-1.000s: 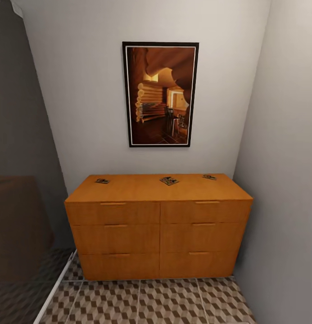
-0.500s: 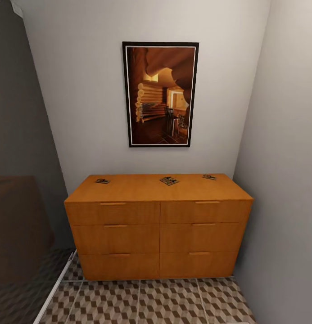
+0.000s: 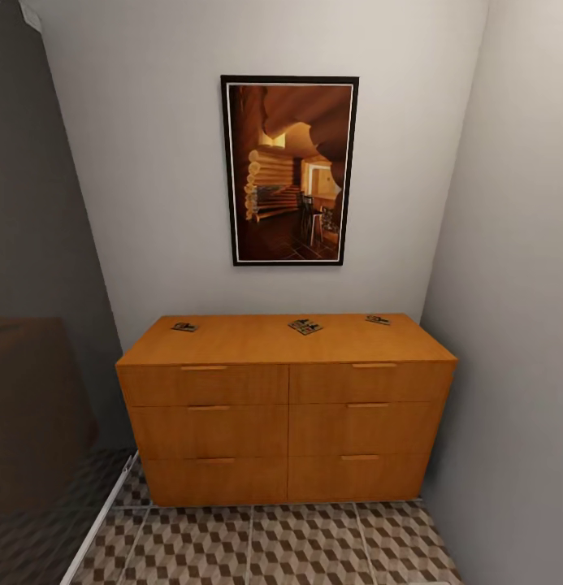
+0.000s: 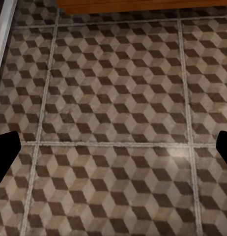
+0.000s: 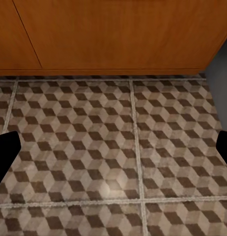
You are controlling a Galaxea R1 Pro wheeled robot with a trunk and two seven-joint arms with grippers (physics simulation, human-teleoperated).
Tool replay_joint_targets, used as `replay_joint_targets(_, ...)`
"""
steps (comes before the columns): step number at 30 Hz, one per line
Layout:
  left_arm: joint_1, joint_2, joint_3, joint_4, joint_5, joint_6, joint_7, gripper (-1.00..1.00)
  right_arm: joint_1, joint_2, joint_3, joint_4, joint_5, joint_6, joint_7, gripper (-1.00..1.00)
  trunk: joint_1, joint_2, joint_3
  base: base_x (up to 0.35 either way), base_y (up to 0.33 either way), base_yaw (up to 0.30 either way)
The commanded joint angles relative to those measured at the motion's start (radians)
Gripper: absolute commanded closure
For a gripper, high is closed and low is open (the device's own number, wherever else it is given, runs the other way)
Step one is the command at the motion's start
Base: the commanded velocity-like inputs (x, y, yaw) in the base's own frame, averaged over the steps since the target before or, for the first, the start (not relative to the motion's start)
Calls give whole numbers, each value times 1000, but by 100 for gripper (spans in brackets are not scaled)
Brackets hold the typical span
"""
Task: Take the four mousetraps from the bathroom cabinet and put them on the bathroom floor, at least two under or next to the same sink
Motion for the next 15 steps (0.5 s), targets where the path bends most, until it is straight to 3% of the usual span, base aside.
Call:
replay_joint_targets(1, 0, 0, 0, -1, 0, -1, 2, -100, 0, 0, 1, 0, 1, -3, -2, -100, 0, 0, -1, 0, 0, 0)
replay_joint_targets(15, 0, 0, 0, -1, 0, -1, 2, -100, 0, 0, 1, 0, 1, -3, -2, -100, 0, 0, -1, 0, 0, 0)
